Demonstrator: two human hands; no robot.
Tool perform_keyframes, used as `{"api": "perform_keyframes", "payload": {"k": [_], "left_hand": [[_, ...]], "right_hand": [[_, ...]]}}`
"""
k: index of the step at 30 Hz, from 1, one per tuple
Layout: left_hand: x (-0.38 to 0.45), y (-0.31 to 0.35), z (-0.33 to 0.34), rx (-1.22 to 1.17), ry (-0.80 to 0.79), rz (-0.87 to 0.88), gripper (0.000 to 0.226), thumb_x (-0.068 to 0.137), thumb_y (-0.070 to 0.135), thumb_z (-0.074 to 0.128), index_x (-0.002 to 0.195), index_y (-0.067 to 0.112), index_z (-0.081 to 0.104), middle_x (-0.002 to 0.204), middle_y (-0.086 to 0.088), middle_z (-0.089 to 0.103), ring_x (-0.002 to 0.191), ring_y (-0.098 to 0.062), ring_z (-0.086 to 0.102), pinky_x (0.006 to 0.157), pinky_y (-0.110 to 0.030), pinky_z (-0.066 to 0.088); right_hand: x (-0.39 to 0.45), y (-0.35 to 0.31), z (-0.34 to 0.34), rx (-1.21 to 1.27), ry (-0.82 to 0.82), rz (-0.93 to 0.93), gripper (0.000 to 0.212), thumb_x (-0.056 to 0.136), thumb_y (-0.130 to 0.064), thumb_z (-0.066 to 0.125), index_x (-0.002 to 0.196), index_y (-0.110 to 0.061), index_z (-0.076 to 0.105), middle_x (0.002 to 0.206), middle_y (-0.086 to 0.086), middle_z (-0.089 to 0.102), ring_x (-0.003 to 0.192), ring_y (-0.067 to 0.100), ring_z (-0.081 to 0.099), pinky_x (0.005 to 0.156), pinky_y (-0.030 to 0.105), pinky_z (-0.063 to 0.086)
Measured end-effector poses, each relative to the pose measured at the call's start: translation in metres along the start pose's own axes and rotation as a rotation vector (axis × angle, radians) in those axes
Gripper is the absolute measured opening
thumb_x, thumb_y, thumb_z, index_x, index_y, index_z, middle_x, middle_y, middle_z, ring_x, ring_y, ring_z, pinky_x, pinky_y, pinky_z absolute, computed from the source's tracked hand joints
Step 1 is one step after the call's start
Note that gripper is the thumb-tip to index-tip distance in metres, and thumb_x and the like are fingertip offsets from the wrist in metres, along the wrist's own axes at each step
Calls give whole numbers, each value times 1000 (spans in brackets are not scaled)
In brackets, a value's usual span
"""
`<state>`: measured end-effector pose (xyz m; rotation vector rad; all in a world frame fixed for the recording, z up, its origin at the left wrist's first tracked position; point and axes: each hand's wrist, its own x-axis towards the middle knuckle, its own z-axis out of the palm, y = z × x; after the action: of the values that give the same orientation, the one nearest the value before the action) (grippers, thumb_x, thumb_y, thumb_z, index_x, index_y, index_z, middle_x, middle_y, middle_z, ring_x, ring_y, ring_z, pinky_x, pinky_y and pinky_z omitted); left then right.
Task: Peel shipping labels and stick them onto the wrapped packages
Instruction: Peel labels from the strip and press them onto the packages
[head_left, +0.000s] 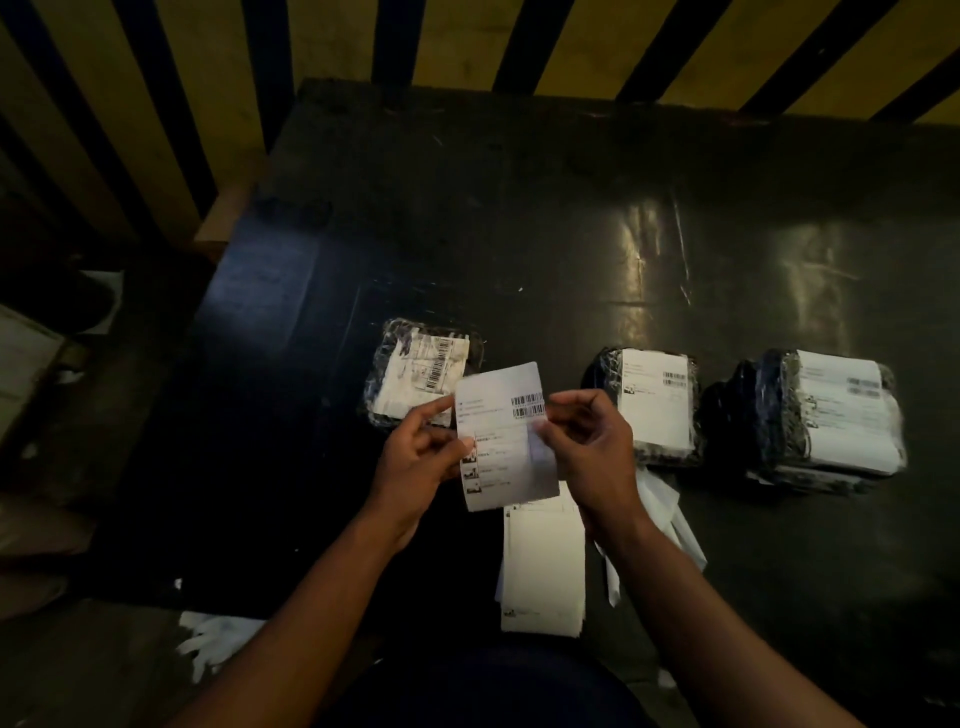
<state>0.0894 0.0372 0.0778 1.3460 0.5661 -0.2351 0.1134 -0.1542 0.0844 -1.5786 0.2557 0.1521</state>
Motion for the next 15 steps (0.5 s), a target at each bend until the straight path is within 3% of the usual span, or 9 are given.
{"api": "perform_keyframes", "payload": {"k": [4,7,10,15], "left_hand": [[11,4,-5,77,70,123,50,89,-3,73,131,21,59,97,-14,74,94,-21,76,76,-38,64],[19,8,-12,153,117,203,48,88,0,75,126,22,57,95,-9,74,91,-17,76,77,-38,65],[29,13,-24,272,149,274,44,88,4,76,122,26,57,98,-3,74,91,-13,75,75,-33,64],[51,23,-48,525,177,358,27,89,5,76,106,26,70,102,10,71,88,-4,70,72,-23,62]], "right_hand": [[7,3,12,-112,45,-87,24,86,-2,78,102,-14,64,103,-3,74,98,11,72,90,36,61],[14,8,21,-205,47,-121,23,88,-7,77,97,-22,63,100,-9,73,96,8,71,84,30,62],[21,13,33,-285,43,-161,19,88,-6,76,95,-22,69,94,-12,73,87,6,71,78,24,61],[39,20,60,-405,-5,-214,27,87,-7,78,111,-18,74,101,-10,72,87,1,68,77,16,58]]}}
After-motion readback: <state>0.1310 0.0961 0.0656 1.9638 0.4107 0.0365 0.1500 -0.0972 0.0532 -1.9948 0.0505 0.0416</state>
